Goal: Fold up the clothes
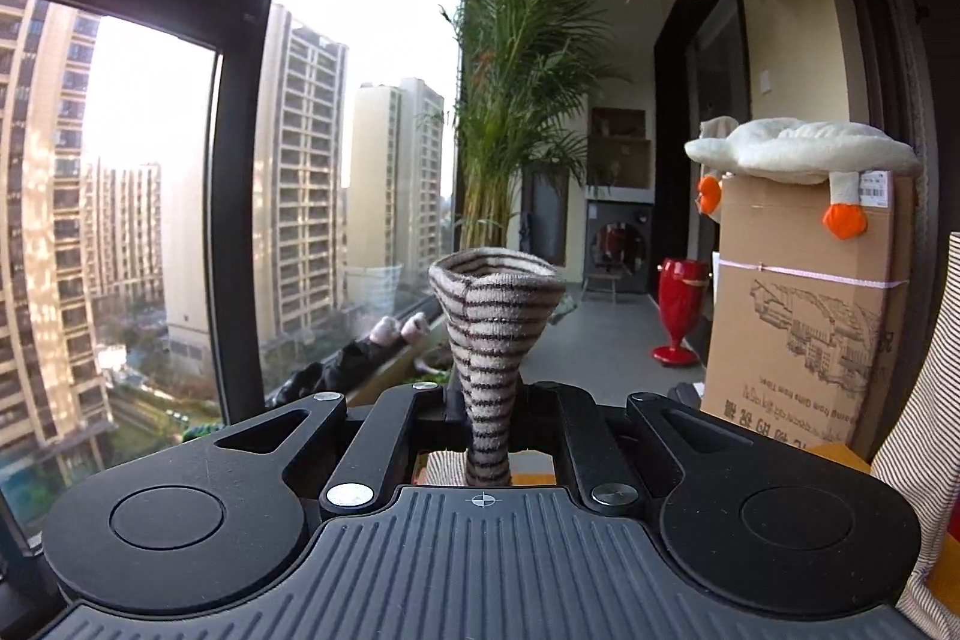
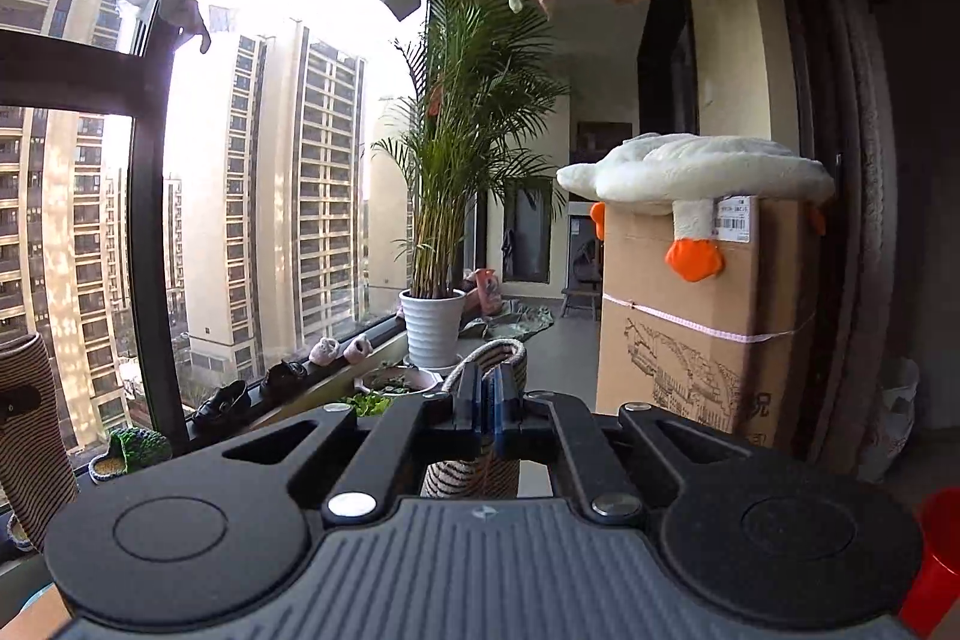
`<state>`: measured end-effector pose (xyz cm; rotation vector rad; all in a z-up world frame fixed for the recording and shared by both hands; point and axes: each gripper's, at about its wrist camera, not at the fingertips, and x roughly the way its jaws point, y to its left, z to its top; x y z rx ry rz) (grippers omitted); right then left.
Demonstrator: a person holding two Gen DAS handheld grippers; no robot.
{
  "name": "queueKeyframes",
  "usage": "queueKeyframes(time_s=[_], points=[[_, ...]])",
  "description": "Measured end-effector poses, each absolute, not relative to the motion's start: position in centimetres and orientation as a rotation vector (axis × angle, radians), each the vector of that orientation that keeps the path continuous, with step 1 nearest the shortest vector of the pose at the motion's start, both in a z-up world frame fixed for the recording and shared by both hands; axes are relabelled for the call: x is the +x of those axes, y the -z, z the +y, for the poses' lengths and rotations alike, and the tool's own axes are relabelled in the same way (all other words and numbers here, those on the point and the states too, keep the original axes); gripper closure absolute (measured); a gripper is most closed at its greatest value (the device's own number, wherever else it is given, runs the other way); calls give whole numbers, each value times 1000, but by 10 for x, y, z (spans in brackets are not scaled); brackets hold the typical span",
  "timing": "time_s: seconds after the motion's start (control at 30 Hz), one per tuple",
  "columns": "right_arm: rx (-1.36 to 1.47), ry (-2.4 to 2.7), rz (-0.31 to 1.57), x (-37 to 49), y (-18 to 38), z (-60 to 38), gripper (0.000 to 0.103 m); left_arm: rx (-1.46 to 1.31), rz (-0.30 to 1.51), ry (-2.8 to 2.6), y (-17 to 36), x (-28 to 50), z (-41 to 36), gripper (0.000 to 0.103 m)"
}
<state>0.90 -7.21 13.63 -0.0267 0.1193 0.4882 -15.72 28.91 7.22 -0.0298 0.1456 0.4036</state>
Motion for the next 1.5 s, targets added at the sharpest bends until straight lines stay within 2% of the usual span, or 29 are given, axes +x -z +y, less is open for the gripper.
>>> queueKeyframes(time_s=[0.17,0.37,0.4,0.47,0.5,0.53,0.57,0.7,0.73,0.8,1.07,1.23,1.43,1.5], points=[[22,-492,193,-18,-98,-118,100,-34,283,-320,-53,-159,256,91],[36,-557,508,-34,-1,-102,99,-15,490,-256,4,-168,221,86],[43,-568,539,-41,12,-106,98,-28,505,-245,9,-174,218,82],[50,-555,546,-51,22,-115,95,-58,530,-222,18,-188,213,61],[53,-539,551,-54,25,-118,83,-75,542,-219,23,-190,211,44],[73,-534,572,-55,29,-121,58,-93,554,-218,27,-191,210,37],[93,-530,593,-56,34,-123,44,-111,565,-216,32,-192,208,37],[135,-554,709,-56,58,-110,44,-184,613,-210,51,-195,203,33],[133,-553,715,-57,64,-104,42,-202,624,-208,56,-196,201,31],[105,-557,692,-54,64,-90,38,-200,617,-215,60,-191,204,27],[94,-598,678,-8,65,-51,38,-216,601,-270,63,-163,224,25],[75,-582,674,1,68,-38,37,-204,616,-251,60,-152,224,9],[89,-540,613,-35,58,-61,16,-144,660,-275,57,-186,209,5],[108,-551,561,-61,46,-78,0,-168,677,-277,54,-208,207,5]])
